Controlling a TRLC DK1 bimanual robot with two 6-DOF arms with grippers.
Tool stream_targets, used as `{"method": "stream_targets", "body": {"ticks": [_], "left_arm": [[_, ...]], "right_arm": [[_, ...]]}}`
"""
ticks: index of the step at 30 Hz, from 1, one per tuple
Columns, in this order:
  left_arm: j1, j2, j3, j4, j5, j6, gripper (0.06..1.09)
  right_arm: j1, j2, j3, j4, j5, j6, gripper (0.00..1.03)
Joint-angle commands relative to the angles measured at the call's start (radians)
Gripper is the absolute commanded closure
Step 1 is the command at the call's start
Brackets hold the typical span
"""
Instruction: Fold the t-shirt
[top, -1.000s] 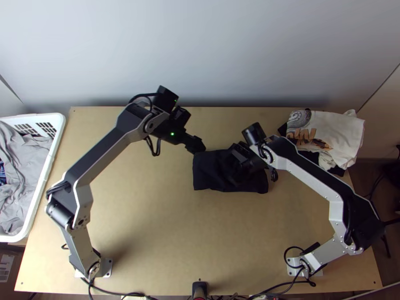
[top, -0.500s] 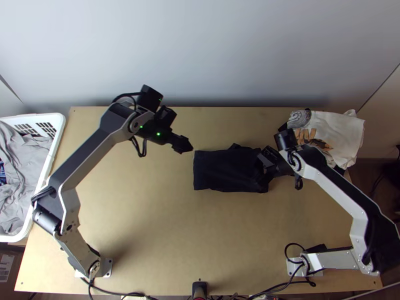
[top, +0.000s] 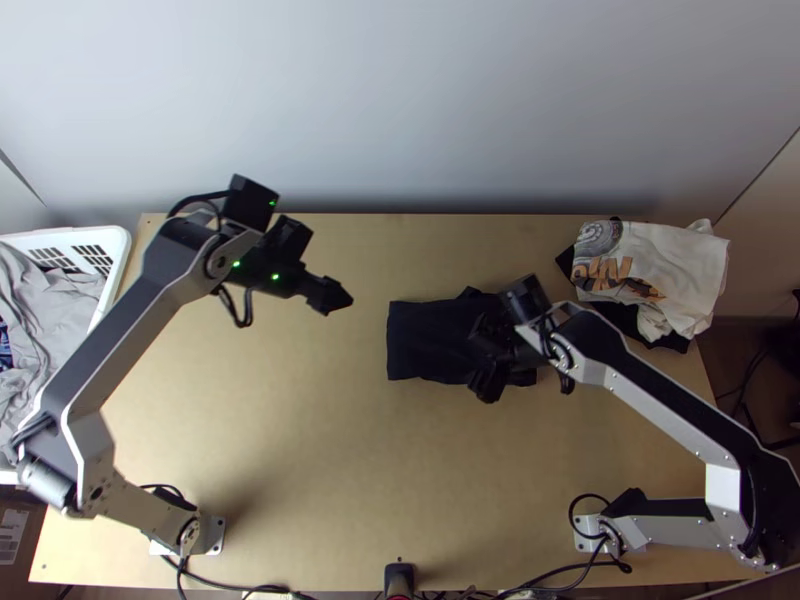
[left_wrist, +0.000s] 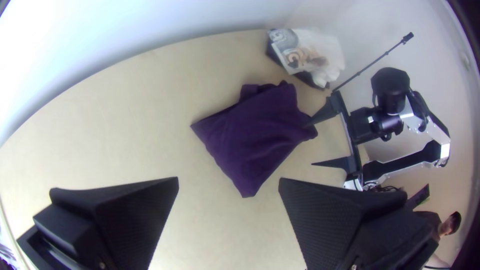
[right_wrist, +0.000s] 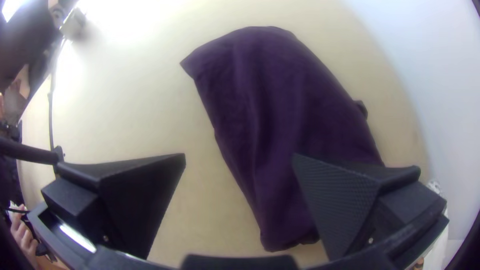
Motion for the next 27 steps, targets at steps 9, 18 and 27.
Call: {"method": "stream_targets", "body": {"ticks": [9,18,27], "left_arm": [[0.114,-0.257,-0.266,-0.003,-0.018,0.013,0.11],[0.169,-0.339,-0.34,-0.013,-0.018,0.026,0.11],[0.177,-0.347,-0.354,-0.016,-0.018,0.026,0.11]], "right_arm": [[0.118,0.108,-0.107,0.261,0.115,-0.122,0.03],[0.115,0.111,-0.213,0.429,0.189,-0.186,0.03],[0.109,0.111,-0.28,0.542,0.232,-0.234,0.03]]}}
